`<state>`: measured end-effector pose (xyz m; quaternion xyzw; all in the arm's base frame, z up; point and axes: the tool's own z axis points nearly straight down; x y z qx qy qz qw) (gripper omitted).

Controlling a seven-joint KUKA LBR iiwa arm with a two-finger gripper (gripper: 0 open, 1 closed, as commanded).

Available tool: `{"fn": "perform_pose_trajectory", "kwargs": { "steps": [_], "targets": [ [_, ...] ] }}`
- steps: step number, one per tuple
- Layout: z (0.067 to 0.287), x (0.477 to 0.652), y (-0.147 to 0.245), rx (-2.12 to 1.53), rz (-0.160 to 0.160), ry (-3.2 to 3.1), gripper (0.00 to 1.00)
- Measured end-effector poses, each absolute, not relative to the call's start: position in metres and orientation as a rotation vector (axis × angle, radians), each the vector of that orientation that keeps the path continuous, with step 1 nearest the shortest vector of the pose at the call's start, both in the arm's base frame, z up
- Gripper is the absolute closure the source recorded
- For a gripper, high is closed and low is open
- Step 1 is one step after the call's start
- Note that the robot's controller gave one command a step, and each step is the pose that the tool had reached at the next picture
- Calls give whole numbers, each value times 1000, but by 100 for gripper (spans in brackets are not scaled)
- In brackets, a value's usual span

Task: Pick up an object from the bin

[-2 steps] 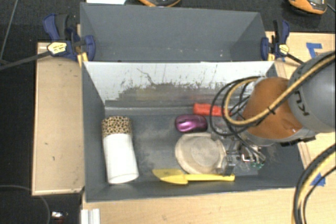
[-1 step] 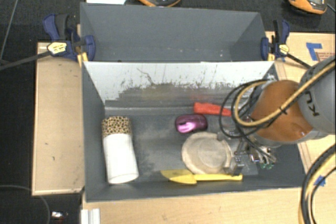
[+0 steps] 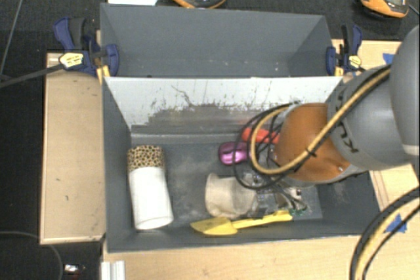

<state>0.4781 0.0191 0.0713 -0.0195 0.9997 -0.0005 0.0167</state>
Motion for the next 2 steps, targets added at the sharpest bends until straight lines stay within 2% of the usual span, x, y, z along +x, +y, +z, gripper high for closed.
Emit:
{"fn": "perform_pose_trajectory", "kwargs": {
  "steps": [2],
  "targets": [
    [80, 478, 19, -67, -3, 3107, 100]
  ]
}}
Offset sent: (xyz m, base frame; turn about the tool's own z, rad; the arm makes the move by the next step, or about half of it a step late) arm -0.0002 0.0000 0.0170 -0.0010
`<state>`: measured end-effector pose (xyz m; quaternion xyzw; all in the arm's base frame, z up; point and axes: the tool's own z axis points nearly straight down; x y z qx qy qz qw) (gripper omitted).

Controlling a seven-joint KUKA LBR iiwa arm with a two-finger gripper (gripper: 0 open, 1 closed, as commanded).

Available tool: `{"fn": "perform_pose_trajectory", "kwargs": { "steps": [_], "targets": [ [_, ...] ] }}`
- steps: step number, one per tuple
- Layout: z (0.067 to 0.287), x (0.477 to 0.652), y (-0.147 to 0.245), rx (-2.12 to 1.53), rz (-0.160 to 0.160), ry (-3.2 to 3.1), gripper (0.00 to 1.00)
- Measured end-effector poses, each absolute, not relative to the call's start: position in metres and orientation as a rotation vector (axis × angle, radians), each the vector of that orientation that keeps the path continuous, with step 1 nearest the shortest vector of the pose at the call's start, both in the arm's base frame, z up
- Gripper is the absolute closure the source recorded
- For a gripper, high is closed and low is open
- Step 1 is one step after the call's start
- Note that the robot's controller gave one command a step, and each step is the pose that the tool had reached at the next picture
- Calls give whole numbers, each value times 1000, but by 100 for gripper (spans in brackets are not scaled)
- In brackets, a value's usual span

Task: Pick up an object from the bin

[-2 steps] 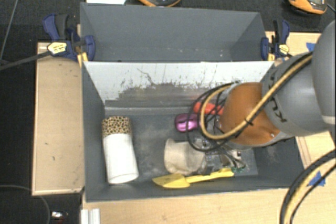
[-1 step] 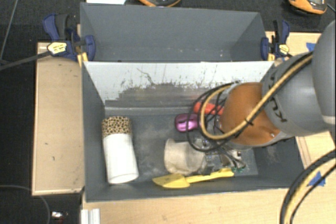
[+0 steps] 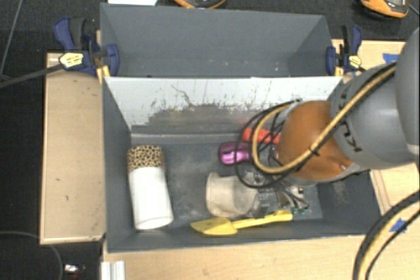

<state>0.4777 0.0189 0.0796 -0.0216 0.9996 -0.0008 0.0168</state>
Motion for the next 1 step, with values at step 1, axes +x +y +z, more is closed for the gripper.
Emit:
{"fn": "perform_pose_trajectory", "kwargs": {
  "steps": [1],
  "targets": [
    [92, 478, 19, -69, -2, 3106, 100]
  ]
}}
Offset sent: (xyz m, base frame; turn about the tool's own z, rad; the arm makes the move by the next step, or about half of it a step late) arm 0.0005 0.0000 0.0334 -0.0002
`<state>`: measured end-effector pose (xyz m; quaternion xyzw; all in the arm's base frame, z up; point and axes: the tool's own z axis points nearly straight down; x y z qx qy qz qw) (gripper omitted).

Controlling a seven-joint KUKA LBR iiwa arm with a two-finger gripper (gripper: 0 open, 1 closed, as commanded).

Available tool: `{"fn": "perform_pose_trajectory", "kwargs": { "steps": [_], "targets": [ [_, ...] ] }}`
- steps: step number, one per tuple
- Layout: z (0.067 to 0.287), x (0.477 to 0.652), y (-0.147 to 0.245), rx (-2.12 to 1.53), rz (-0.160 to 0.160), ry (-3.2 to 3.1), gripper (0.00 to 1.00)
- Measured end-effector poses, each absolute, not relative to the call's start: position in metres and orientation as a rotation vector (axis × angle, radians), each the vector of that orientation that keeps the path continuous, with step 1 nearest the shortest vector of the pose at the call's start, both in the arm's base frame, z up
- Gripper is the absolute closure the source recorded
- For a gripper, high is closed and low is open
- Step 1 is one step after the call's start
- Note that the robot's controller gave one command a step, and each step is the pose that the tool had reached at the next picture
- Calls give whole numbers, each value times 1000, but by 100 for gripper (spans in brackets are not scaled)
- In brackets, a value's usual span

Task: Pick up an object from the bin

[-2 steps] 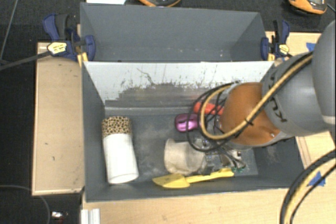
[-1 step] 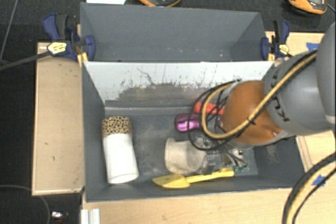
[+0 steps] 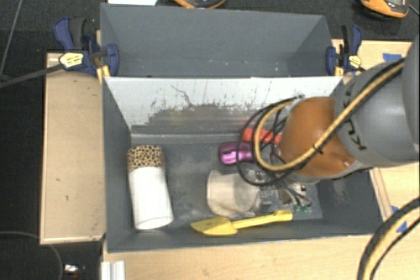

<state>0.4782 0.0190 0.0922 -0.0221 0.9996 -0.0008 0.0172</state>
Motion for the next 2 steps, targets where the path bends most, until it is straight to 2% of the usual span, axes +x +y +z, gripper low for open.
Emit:
{"fn": "perform_pose_trajectory", "kwargs": {
  "steps": [2],
  "targets": [
    [118, 479, 19, -79, -3, 3101, 100]
  ]
}}
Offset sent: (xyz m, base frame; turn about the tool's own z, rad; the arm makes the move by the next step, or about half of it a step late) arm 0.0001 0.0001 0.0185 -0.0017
